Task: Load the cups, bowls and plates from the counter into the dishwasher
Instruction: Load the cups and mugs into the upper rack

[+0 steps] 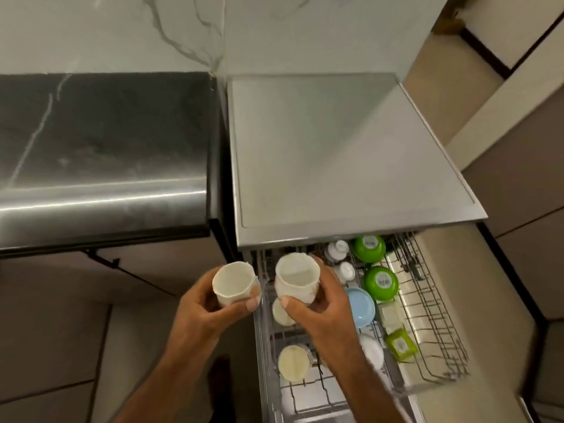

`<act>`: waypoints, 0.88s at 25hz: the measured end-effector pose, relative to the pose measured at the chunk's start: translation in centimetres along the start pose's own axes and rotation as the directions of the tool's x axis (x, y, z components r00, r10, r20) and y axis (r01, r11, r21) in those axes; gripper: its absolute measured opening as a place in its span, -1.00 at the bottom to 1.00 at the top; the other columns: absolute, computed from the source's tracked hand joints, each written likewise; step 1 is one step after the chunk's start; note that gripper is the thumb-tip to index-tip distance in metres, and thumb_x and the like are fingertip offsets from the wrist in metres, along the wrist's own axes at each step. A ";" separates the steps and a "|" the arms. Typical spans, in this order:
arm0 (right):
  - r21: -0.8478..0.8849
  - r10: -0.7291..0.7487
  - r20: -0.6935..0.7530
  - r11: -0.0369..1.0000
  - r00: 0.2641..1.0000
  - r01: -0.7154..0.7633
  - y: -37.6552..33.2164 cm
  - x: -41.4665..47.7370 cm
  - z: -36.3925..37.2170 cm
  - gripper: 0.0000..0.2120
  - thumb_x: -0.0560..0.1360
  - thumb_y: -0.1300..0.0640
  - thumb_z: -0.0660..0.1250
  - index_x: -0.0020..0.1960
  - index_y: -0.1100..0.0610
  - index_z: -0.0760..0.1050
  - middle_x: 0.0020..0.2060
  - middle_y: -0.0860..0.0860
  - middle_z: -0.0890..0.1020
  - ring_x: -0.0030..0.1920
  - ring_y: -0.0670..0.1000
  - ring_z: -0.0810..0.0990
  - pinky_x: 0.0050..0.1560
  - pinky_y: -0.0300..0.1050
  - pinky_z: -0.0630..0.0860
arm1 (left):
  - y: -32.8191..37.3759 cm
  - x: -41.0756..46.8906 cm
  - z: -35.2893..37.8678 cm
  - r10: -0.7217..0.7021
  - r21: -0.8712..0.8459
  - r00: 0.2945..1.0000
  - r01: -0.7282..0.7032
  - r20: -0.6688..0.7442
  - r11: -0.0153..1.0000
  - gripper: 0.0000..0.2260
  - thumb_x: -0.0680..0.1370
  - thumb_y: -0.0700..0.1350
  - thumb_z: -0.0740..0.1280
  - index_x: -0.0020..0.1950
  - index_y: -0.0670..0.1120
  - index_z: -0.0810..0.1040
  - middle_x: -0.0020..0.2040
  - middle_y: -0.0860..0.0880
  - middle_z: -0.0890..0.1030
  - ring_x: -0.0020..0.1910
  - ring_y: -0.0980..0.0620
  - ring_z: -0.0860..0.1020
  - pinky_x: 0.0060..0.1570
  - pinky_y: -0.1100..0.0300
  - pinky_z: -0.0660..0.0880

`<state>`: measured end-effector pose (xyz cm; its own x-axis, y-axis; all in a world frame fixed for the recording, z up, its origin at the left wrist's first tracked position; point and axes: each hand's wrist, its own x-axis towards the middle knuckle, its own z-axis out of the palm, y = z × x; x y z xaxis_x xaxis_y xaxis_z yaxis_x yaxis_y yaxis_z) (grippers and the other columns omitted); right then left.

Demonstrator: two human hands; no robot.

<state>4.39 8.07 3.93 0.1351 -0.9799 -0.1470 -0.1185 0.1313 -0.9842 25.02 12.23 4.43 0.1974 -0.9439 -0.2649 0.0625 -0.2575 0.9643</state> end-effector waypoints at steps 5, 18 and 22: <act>-0.021 0.184 -0.044 0.983 0.982 -0.185 9.4 -0.7 -2.9 -0.29 0.36 0.15 0.45 0.48 -0.10 0.36 0.25 -0.06 0.57 0.26 0.01 0.57 0.22 0.02 0.59 | -6.3 1.0 3.1 -0.089 0.032 0.996 0.090 -0.024 0.995 -0.30 0.16 0.15 0.64 0.27 0.04 0.61 0.14 0.01 0.70 0.14 -0.01 0.67 0.06 0.06 0.60; -0.691 0.170 -0.013 0.711 0.985 -0.132 21.0 13.7 -0.1 -0.11 0.25 -0.16 0.60 0.46 -0.06 0.26 0.11 -0.03 0.66 0.12 0.09 0.64 0.07 -0.01 0.59 | -17.2 10.3 3.6 -0.011 0.123 0.986 0.032 -0.168 0.992 -0.47 0.32 0.01 0.63 0.26 0.06 0.61 0.11 0.09 0.71 0.12 0.06 0.68 0.05 0.11 0.61; -0.834 0.190 0.202 0.548 0.961 0.067 22.4 16.9 1.3 -0.05 0.24 -0.02 0.65 0.50 -0.02 0.24 0.15 0.06 0.64 0.17 0.15 0.61 0.08 -0.05 0.57 | -17.2 11.2 2.9 -0.005 0.159 0.984 0.033 -0.176 0.987 -0.45 0.31 0.02 0.64 0.27 0.07 0.60 0.12 0.10 0.70 0.13 0.08 0.67 0.07 0.11 0.60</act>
<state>5.30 -5.36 -20.77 0.3061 -0.8862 -0.3477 -0.8759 -0.1191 -0.4675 23.30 5.46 -15.13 0.3659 -0.8917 -0.2666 -0.0878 -0.3182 0.9439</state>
